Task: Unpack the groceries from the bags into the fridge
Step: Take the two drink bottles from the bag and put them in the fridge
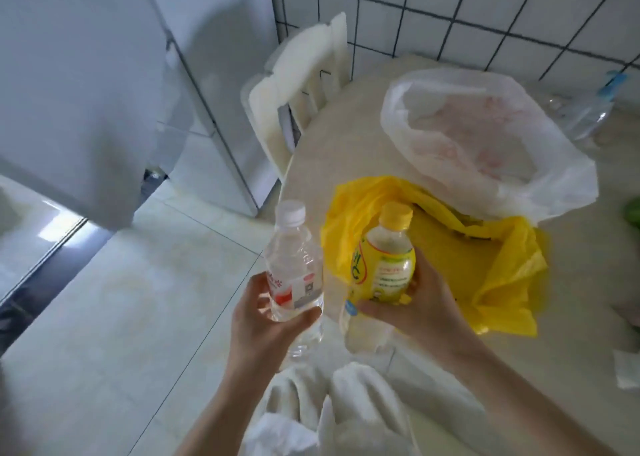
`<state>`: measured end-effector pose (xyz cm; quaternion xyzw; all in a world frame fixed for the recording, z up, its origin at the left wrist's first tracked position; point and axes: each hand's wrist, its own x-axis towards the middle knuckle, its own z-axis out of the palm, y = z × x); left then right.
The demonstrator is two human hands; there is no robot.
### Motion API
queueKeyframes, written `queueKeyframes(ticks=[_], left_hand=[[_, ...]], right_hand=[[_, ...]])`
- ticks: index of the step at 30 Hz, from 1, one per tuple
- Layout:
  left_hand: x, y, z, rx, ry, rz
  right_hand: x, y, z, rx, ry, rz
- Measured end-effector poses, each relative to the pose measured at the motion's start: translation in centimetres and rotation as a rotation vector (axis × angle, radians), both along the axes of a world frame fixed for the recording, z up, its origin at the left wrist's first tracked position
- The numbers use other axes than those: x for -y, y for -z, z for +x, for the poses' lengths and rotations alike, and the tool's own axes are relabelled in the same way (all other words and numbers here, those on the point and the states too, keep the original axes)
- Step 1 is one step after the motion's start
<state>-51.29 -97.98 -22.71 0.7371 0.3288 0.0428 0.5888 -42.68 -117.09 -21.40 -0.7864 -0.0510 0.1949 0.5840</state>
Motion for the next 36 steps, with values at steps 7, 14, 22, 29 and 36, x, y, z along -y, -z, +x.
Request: queueKeyframes(ticks=[7, 14, 22, 29, 36], left_hand=[[-7.9, 0.7, -8.3, -0.013, -0.154, -0.007], [-17.7, 0.9, -17.9, -0.033, -0.277, -0.014], [-27.7, 0.4, -25.0, -0.017, -0.407, 0.008], [-34.6, 0.4, -25.7, 0.023, -0.514, -0.006], [-42.9, 0.8, -21.8, 0.069, -0.556, -0.001]], right_hand=[[-9.4, 0.5, -5.6, -0.003, -0.168, -0.049], [-20.7, 1.0, -13.1, 0.009, -0.287, -0.097], [-32.4, 0.9, -19.3, -0.051, -0.375, -0.022], [-40.8, 0.2, -19.7, -0.061, -0.441, 0.022], [-49.7, -0.2, -16.2, -0.05, -0.478, 0.051]])
